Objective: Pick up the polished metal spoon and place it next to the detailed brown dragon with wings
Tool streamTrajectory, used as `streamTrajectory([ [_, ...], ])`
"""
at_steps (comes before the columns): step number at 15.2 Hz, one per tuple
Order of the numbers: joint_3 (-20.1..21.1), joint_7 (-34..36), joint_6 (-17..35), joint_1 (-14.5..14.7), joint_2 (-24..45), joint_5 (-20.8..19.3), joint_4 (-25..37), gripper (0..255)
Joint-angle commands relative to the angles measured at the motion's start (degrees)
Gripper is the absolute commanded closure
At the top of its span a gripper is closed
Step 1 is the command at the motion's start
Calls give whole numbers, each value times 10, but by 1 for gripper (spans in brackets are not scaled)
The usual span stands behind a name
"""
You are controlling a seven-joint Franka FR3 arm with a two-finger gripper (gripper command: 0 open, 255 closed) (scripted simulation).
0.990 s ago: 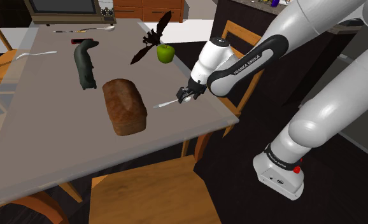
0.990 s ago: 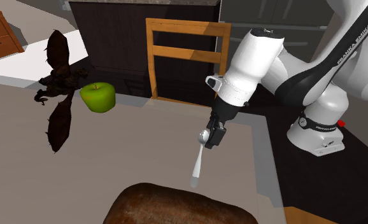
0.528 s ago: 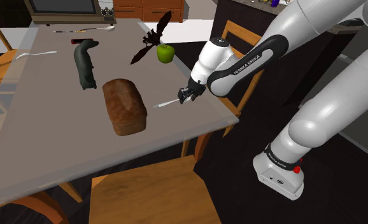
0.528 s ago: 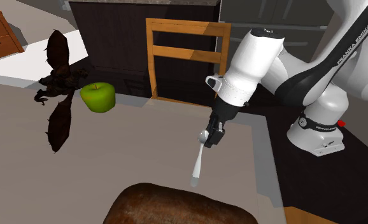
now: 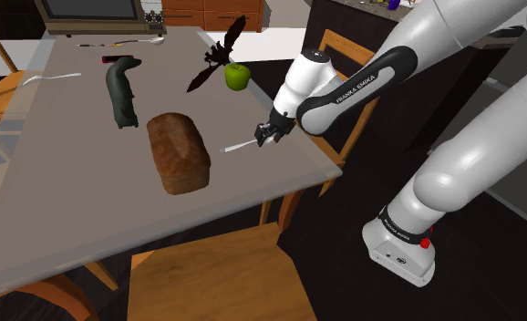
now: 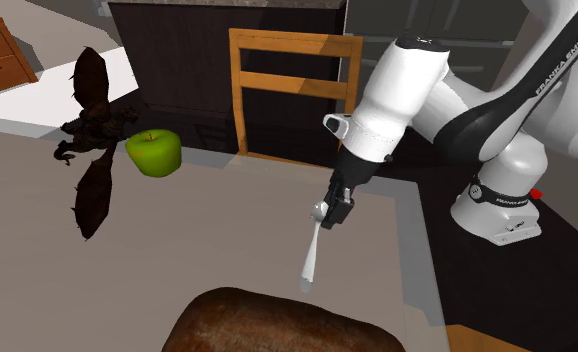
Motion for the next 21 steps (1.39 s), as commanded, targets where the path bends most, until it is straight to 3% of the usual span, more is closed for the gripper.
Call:
streamTrajectory([
  [1,-4,-11,-19,5,-16,13,3,255],
  [21,-30,-53,-201,30,-131,59,72,255],
])
